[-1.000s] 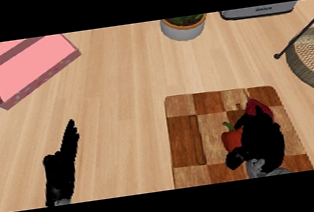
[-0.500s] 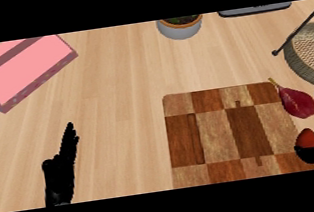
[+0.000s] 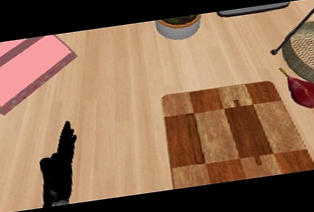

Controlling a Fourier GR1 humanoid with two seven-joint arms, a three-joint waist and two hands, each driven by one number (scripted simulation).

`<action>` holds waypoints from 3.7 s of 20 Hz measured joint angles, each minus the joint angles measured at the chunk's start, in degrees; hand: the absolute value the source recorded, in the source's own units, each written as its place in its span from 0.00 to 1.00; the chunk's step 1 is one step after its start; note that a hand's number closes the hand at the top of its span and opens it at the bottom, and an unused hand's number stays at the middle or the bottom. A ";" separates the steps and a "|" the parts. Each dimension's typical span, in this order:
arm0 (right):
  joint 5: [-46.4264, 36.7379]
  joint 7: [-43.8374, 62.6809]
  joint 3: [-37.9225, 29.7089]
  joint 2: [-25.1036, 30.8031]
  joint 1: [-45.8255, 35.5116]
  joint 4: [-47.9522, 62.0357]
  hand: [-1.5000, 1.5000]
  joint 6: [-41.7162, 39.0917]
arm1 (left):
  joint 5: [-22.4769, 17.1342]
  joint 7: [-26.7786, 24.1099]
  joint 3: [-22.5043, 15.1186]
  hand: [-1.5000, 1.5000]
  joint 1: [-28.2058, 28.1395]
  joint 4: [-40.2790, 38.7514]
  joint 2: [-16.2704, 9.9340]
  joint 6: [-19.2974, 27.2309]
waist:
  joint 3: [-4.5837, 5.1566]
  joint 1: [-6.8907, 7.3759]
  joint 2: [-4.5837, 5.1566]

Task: Pick the bell pepper from the cutting board and place it in the tiered basket

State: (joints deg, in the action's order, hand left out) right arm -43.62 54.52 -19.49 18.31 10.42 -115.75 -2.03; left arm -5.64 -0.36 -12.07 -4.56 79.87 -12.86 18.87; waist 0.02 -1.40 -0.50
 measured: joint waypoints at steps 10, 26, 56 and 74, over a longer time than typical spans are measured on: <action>1.72 5.98 -10.49 12.22 -5.78 -16.97 1.00 -9.29 | 0.85 -0.23 -0.03 0.50 -0.21 0.12 0.64 -0.61 | 0.00 0.89 0.18; 4.00 4.73 -13.24 27.30 -30.26 7.59 1.00 -14.76 | 2.34 0.72 0.32 0.50 -0.09 0.87 1.42 -2.16 | -0.02 2.39 0.59; 4.83 -19.98 -12.63 20.91 -51.63 66.10 0.00 15.76 | 3.91 -0.28 3.84 0.50 1.61 -1.58 3.25 -4.75 | -0.04 2.44 0.56; 13.95 -25.87 -27.20 24.09 -43.20 54.45 0.00 33.28 | 5.09 1.60 4.07 0.50 -1.76 1.90 3.91 -3.40 | 0.02 0.06 -0.03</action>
State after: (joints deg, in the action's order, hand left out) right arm -29.68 28.65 -46.69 42.40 -32.78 -61.30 31.25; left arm -0.55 1.25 -8.00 -6.32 81.77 -8.95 15.47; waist 0.04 -1.33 -0.53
